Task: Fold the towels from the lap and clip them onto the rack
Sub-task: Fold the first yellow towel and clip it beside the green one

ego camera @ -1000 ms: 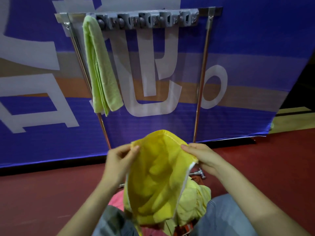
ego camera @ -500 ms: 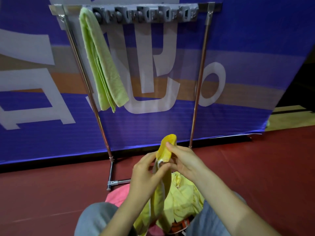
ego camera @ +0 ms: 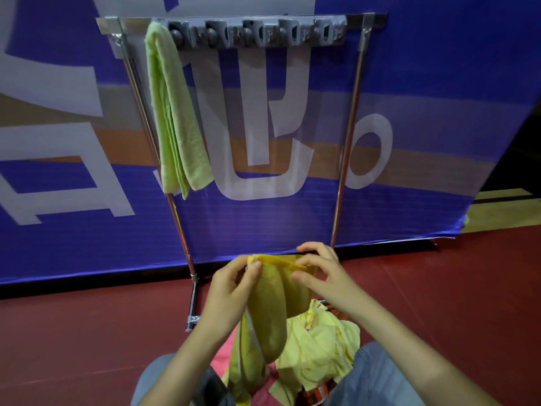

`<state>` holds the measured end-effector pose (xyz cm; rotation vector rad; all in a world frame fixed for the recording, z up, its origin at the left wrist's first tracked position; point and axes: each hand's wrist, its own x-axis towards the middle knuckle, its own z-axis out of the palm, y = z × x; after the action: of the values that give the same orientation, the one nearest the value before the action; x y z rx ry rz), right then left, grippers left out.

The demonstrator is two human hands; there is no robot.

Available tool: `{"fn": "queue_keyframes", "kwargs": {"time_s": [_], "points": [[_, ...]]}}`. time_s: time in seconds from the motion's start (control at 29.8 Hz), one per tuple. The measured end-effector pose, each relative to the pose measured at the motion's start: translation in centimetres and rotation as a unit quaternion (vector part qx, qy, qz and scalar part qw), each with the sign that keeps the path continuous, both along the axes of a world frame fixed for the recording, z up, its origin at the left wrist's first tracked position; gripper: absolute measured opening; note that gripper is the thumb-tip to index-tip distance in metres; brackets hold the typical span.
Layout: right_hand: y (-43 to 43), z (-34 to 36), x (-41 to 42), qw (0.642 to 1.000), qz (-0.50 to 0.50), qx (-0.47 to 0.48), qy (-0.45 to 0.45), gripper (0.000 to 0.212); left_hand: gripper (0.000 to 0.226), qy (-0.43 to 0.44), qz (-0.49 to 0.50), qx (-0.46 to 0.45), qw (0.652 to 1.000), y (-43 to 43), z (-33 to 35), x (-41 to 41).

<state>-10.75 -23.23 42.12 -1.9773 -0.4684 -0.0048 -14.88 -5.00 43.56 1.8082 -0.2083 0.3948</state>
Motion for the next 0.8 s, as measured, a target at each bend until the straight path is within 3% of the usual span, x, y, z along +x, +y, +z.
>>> {"fn": "queue_keyframes", "kwargs": {"time_s": [0.13,0.23,0.34,0.5,0.57,0.7,0.8], "points": [[-2.0,-2.6,0.6,0.996,0.004,-0.085,-0.019,0.049,0.042,0.004,0.015,-0.002,1.000,1.1,0.6,0.3],[-3.2,-1.4,1.2,0.998,0.029,-0.061,0.008,0.033,0.040,-0.001,0.027,0.068,0.997,2.5,1.3,1.1],[-3.4,4.5,2.6,0.998,0.043,-0.016,-0.039,0.015,0.030,-0.032,0.074,0.093,0.992,3.5,4.1,2.1],[-2.8,13.7,3.9,0.977,-0.020,0.087,-0.196,0.026,0.030,-0.128,0.109,0.072,0.983,4.8,11.1,3.6],[-2.3,14.3,4.2,0.972,-0.041,0.120,-0.199,0.025,0.032,-0.136,0.111,0.064,0.982,4.8,11.6,4.6],[-2.1,10.7,5.5,0.986,-0.097,0.061,-0.120,0.026,0.037,-0.022,0.093,0.127,0.987,4.0,5.5,5.3],[-2.0,9.6,5.4,0.990,-0.104,0.034,-0.090,0.027,0.036,0.032,0.092,0.106,0.990,4.4,2.9,5.0]]}}
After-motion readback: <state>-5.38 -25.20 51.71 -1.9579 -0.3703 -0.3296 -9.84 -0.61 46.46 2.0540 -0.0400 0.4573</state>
